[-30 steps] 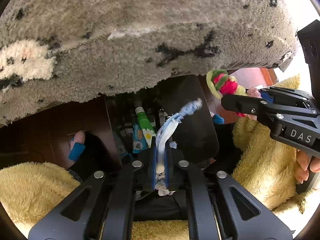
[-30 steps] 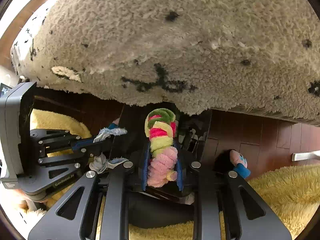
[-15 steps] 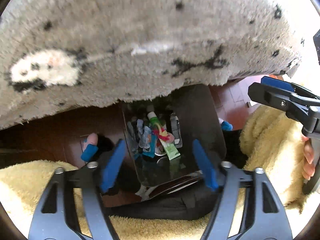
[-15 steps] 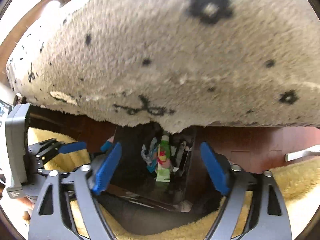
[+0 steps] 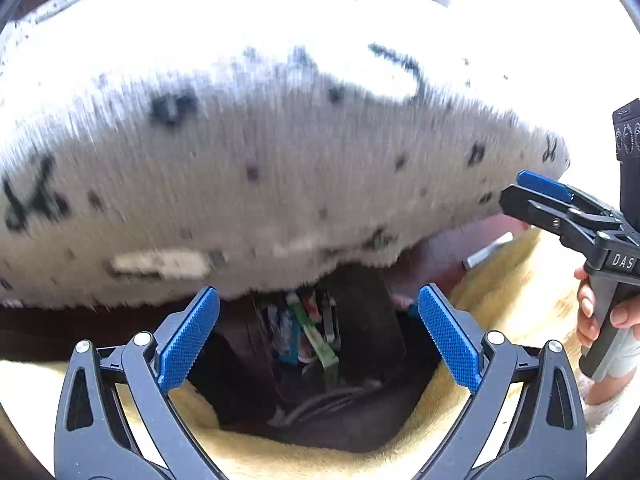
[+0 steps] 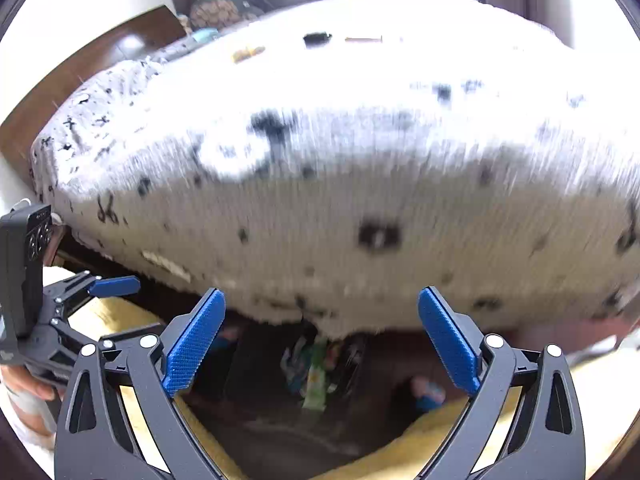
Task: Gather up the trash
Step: 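Raise both open grippers back above the bed, then grasp the white tape roll with the right gripper while the left gripper grasps the black thread spool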
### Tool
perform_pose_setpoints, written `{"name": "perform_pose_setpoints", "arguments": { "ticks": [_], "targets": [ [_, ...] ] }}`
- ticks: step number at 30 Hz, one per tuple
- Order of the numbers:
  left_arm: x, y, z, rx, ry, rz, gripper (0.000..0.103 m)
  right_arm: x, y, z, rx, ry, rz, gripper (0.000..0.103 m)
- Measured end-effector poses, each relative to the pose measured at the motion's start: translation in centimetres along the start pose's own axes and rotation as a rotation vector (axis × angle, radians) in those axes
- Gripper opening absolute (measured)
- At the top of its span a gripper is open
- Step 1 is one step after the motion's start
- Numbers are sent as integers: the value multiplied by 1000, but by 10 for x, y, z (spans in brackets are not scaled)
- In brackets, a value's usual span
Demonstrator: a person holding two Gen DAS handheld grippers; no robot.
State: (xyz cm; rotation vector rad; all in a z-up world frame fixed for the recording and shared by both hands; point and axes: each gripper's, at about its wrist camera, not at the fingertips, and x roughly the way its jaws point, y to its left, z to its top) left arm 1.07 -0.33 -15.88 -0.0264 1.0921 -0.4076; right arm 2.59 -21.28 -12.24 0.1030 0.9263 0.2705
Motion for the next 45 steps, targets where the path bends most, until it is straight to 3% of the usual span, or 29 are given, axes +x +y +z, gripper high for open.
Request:
{"name": "perform_pose_setpoints", "arguments": {
  "ticks": [6, 15, 23, 35, 41, 43, 45],
  "targets": [
    [-28, 3, 47, 2, -93, 37, 95, -19, 1, 44, -64, -97, -43, 99],
    [-32, 25, 123, -5, -152, 148, 95, 4, -20, 114, -25, -107, -28, 99],
    [-4, 51, 183, -32, -150, 229, 95, 51, -55, 168, 59, -100, -116, 99],
    [55, 55, 248, -38, -115, 243, 95, 129, -72, 241, 40, -154, -222, 99],
    [69, 49, 266, -14, -111, 258, 95, 155, -87, 262, 204, -126, -145, 99],
    [73, 47, 273, -11, -112, 262, 95, 161, -89, 266, 218, -118, -153, 95],
    [75, 45, 281, -6, -121, 263, 95, 169, -92, 268, 241, -83, -125, 76]
  ]
}}
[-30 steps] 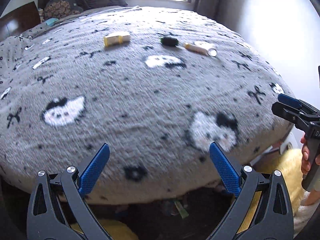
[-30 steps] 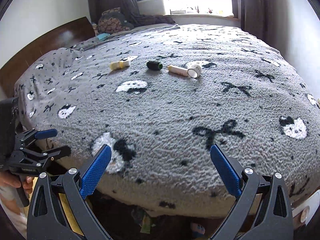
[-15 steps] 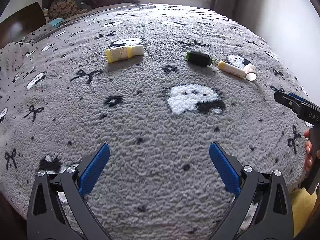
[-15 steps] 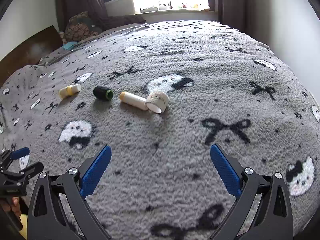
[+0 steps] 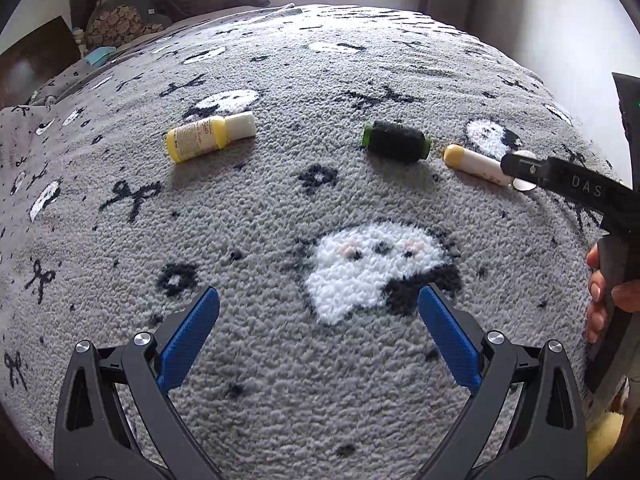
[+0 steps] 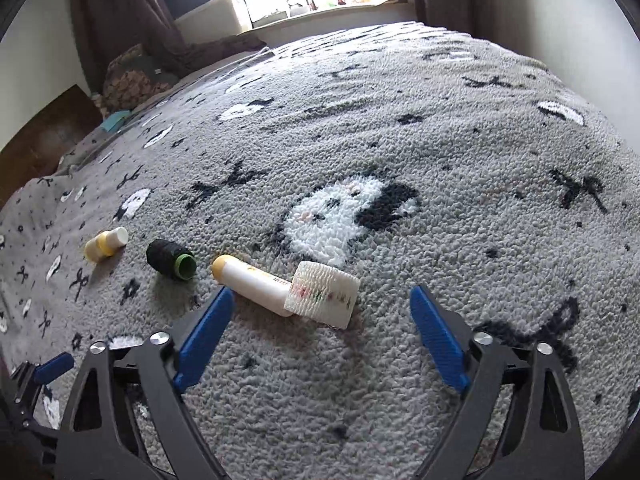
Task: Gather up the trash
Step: 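Grasp the white tape roll with the right gripper while the left gripper grasps the black thread spool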
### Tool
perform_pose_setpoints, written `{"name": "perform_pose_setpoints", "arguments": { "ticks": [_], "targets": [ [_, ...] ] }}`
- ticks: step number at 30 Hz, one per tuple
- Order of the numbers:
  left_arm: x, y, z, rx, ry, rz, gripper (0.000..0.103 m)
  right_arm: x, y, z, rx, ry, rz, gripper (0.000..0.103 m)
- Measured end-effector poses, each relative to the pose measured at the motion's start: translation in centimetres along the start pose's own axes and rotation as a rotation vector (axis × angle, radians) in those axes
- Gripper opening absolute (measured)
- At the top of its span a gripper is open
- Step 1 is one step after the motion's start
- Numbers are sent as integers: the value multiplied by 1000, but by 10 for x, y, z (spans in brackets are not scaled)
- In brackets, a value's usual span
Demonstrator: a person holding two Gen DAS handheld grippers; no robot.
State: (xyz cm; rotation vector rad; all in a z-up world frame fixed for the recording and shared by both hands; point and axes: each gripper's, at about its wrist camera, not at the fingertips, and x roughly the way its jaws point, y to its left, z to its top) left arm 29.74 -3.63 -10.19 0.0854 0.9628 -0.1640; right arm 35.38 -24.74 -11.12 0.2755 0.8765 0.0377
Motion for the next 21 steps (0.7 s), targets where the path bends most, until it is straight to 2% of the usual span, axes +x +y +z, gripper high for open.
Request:
{"name": "perform_pose_setpoints", "arguments": {
  "ticks": [2, 4, 5, 10, 18, 21],
  "targets": [
    [4, -4, 9, 9, -9, 9, 95, 6, -1, 1, 3, 28, 1, 64],
    [9, -9, 17, 22, -15, 11, 95, 5, -1, 2, -8, 19, 13, 52],
    [12, -11, 21, 27, -17, 9, 95, 4, -2, 4, -4, 18, 26, 39],
    [28, -23, 49, 25, -33, 8, 95, -8, -6, 12, -37, -29, 15, 38],
    [62, -46, 81, 57, -29, 16, 93, -23, -21, 15, -51, -47, 4, 38],
    [74, -51, 87, 86, -21, 30, 83, -30, -24, 16, -55, -61, 5, 38]
  ]
}}
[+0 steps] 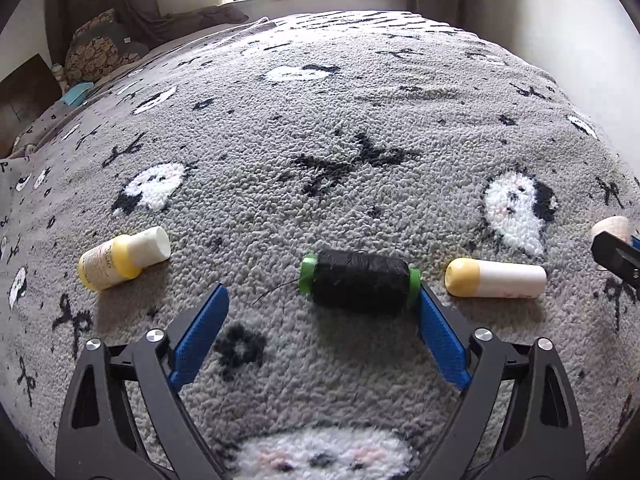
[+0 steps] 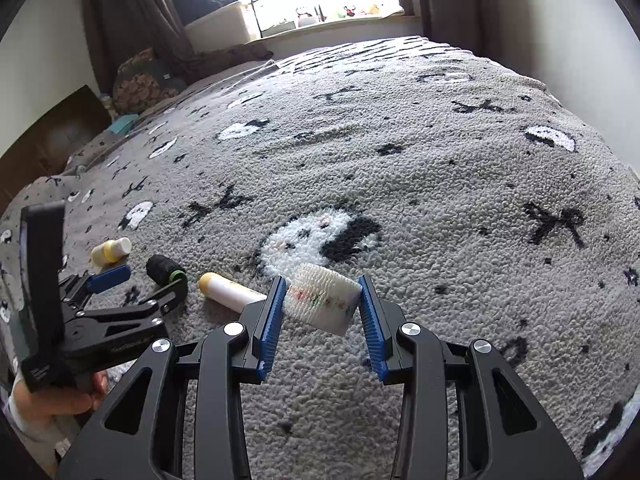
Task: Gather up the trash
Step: 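Grasp the white tape roll with the right gripper while the left gripper grasps the black thread spool, then lower the tape roll and thread spool below the bed edge and release into the bin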
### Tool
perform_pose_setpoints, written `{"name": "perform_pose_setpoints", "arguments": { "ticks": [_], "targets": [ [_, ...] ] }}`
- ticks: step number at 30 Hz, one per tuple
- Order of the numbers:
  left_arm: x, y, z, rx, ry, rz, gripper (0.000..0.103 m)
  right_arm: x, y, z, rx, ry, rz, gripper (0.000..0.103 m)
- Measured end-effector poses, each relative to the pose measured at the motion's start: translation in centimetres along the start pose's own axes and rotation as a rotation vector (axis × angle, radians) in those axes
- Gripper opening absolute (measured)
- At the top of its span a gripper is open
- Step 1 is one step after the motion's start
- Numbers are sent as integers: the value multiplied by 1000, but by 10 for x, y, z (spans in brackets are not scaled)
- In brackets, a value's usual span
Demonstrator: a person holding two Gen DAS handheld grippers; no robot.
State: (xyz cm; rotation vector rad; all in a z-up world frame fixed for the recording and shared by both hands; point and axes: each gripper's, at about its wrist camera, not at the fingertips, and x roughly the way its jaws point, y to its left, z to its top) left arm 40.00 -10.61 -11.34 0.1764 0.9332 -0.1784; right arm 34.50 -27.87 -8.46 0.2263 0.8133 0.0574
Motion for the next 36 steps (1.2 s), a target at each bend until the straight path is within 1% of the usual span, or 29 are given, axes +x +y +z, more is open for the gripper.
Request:
{"name": "perform_pose_setpoints", "arguments": {
  "ticks": [1, 2, 3, 4, 5, 9, 14, 17, 22, 27, 32, 36],
  "targets": [
    [3, -1, 2, 5, 3, -16, 77, -1, 0, 0, -6, -3, -5, 38],
    [5, -2, 3, 8, 5, -28, 73, -2, -1, 0, -12, -4, -12, 38],
    [5, -3, 5, 11, 4, -40, 66, -3, 0, 0, -17, -3, -15, 38],
    [5, -4, 6, 13, 0, -53, 56, -3, 0, -1, -22, -2, -16, 38],
    [3, -5, 7, 13, -1, -69, 51, -2, 0, -1, -26, 0, -18, 38],
    [-7, -6, 4, 9, 2, -80, 51, -5, 3, -4, -34, 0, -16, 38],
    [-36, 0, -13, -1, -12, -68, 51, -25, 13, -12, -71, -29, -16, 38],
    [-58, 6, -27, -7, -15, -65, 51, -41, 23, -21, -93, -47, 8, 38],
    [-100, 11, -53, -4, -39, -82, 51, -76, 45, -41, -153, -88, 62, 38],
    [-149, 13, -89, 11, -93, -110, 51, -118, 64, -72, -209, -144, 120, 38],
    [-185, 14, -136, 21, -127, -128, 51, -154, 82, -109, -305, -176, 127, 38],
    [-207, 20, -170, 23, -158, -126, 51, -175, 80, -137, -293, -184, 153, 38]
  ]
}}
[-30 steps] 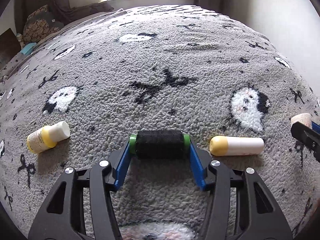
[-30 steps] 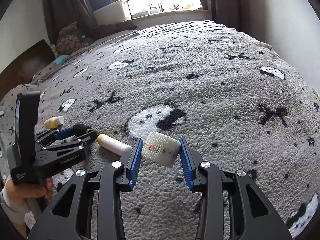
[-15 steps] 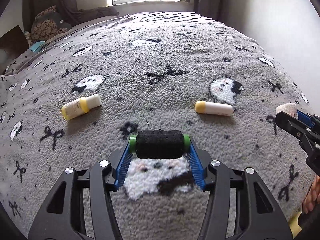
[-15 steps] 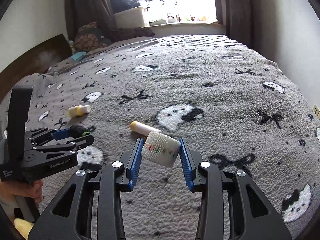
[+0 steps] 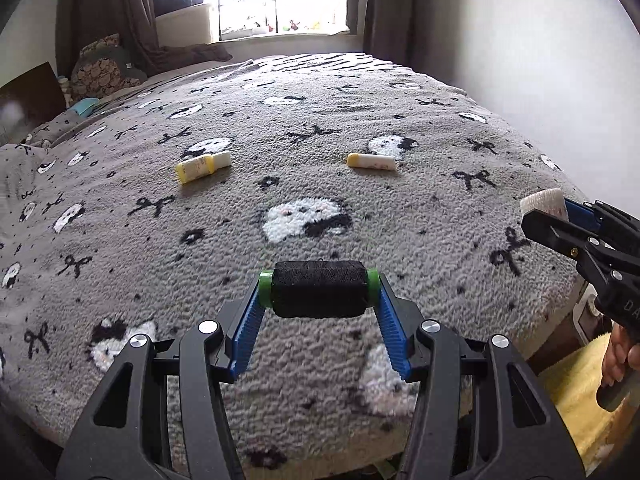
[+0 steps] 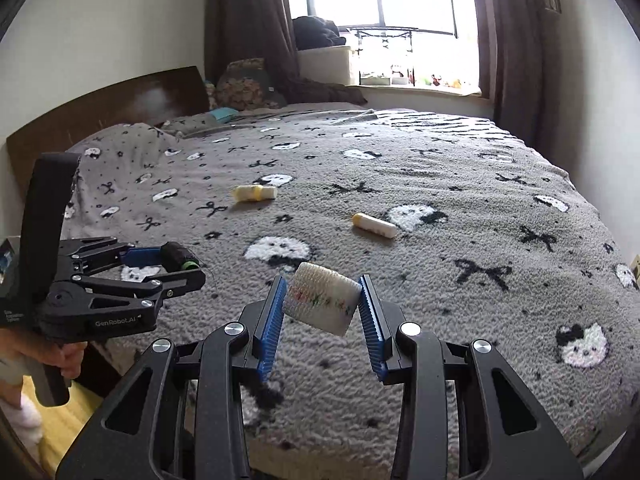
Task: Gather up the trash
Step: 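Lower the tape roll and thread spool below the bed edge and release into the bin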
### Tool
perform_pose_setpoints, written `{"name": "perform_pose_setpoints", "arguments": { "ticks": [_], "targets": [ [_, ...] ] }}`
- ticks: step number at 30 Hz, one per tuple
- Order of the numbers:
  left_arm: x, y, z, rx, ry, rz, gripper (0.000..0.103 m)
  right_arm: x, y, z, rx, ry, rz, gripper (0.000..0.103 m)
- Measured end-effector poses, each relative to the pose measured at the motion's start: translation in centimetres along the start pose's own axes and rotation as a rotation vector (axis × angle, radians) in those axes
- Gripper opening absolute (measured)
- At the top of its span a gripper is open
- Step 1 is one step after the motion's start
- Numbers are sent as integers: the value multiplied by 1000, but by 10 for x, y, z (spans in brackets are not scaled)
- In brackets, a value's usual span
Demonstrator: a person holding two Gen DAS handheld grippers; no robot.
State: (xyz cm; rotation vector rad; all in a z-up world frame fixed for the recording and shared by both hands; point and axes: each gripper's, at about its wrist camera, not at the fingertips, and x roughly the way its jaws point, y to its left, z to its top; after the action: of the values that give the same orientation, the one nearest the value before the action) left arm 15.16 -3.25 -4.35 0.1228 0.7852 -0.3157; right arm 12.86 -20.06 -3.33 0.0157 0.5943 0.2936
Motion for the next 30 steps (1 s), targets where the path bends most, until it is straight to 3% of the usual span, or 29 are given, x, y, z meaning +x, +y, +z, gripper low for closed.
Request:
{"name": "perform_pose_setpoints", "arguments": {
  "ticks": [7, 13, 22, 30],
  "targets": [
    [-41, -5, -60, 14, -32, -2, 51, -31, 20, -49, -41, 27, 12, 38],
    [-50, -20, -117, 33, -8, 4, 51, -47, 36, -89, -68, 64, 6, 38],
    [-20, -31, -191, -34, 151, -42, 51, -33, 51, -150, -45, 193, 10, 38],
    [14, -30, -230, -99, 281, -53, 51, 4, 51, -191, -2, 339, 23, 38]
  ]
}}
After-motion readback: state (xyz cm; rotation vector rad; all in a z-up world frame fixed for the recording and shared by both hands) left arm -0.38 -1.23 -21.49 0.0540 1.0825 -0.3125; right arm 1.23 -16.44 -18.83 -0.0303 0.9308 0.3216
